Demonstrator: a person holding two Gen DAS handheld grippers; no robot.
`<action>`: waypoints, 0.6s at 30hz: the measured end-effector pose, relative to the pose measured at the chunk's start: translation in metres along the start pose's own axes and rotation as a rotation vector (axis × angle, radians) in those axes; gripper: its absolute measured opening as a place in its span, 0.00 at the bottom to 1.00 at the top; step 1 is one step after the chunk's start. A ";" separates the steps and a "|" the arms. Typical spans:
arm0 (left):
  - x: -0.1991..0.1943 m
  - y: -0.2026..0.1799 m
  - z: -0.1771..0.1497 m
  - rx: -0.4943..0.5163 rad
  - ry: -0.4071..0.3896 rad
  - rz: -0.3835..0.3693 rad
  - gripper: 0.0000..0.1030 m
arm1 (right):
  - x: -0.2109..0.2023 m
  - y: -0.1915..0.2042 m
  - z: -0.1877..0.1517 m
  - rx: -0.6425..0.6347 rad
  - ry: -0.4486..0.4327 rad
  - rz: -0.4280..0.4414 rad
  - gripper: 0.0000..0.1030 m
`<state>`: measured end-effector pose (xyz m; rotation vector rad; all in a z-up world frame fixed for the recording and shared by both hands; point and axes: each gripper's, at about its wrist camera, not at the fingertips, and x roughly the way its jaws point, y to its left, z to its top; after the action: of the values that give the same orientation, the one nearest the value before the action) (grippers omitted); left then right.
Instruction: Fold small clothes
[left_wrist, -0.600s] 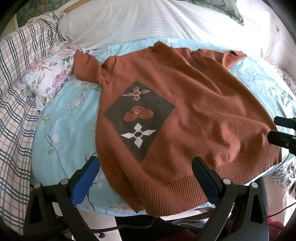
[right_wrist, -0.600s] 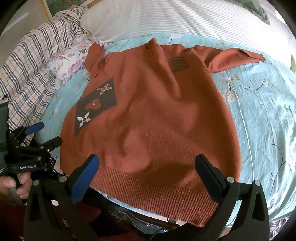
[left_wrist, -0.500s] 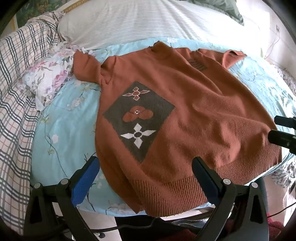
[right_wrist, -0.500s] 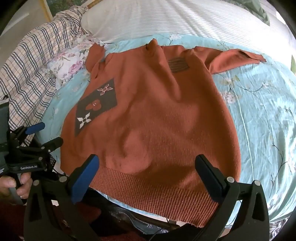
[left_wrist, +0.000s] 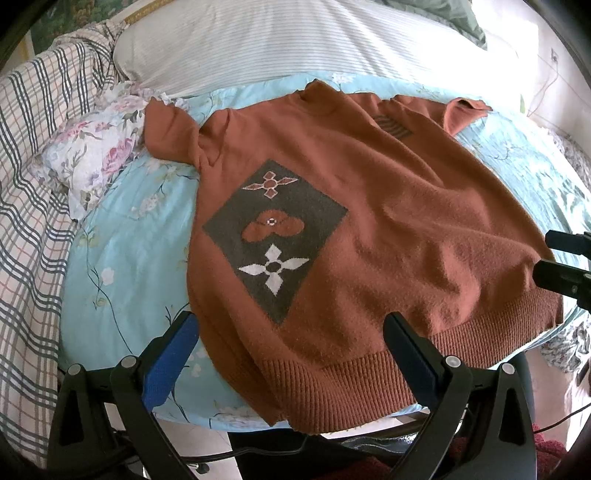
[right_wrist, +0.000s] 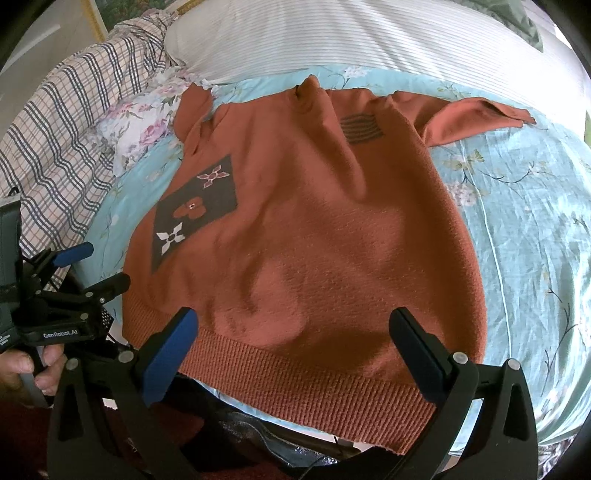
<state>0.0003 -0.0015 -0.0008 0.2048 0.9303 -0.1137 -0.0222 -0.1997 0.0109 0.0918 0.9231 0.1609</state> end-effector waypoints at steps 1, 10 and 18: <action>0.000 0.001 -0.001 0.003 -0.004 0.001 0.97 | 0.000 0.000 0.000 -0.001 0.002 -0.002 1.00; 0.001 0.000 -0.002 0.005 -0.013 0.007 0.97 | 0.001 -0.001 0.000 -0.002 -0.001 -0.002 1.00; 0.008 0.002 -0.002 0.010 -0.034 0.021 0.97 | 0.007 -0.003 0.001 0.019 0.035 0.009 1.00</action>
<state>0.0036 0.0005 -0.0085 0.2210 0.8938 -0.1016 -0.0169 -0.2015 0.0061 0.1108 0.9589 0.1622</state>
